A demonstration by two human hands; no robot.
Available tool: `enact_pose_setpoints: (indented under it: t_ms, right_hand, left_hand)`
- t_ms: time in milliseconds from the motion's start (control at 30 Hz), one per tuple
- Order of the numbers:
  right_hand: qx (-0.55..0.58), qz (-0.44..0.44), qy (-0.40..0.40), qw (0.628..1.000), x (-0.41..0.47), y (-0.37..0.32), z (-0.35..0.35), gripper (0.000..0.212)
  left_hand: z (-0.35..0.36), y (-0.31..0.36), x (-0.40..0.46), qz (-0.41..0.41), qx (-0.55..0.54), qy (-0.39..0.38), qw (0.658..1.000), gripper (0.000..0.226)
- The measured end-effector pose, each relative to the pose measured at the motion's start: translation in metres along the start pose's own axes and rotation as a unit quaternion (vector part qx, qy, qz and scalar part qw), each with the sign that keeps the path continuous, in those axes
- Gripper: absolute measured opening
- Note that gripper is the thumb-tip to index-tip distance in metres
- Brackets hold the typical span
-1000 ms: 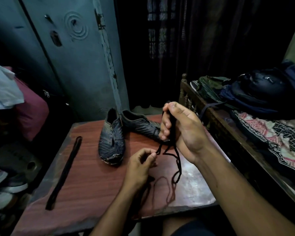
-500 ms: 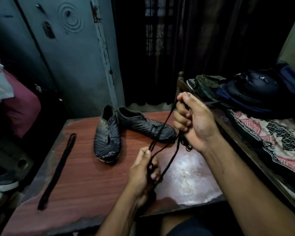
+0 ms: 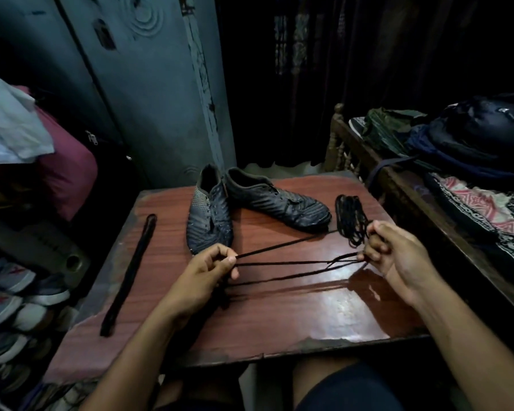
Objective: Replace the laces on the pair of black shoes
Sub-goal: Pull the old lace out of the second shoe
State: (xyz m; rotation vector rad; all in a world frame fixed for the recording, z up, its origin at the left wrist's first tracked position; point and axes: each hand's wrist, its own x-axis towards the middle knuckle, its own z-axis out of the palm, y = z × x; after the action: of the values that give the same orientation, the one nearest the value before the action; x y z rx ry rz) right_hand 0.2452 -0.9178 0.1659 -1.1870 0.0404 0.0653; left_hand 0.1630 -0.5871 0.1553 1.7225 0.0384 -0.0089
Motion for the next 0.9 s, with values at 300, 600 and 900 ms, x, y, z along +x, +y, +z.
enact_pose_setpoints:
  t_ms: [300,600,900]
  right_hand:
    - [-0.16,0.021,-0.069,0.984,-0.006,-0.003,-0.001,0.022]
    - [-0.351,0.002,-0.235,0.906,-0.009,-0.057,0.043,0.022]
    - [-0.288,0.033,-0.097,0.952,-0.025,-0.038,-0.006,0.022]
  left_hand:
    - [0.0,-0.003,-0.007,-0.028,0.028,0.048,0.998,0.009]
    - [0.026,0.007,0.013,0.148,0.278,0.083,0.946,0.016]
    - [0.108,0.032,0.046,0.101,-0.002,0.093,0.991,0.013]
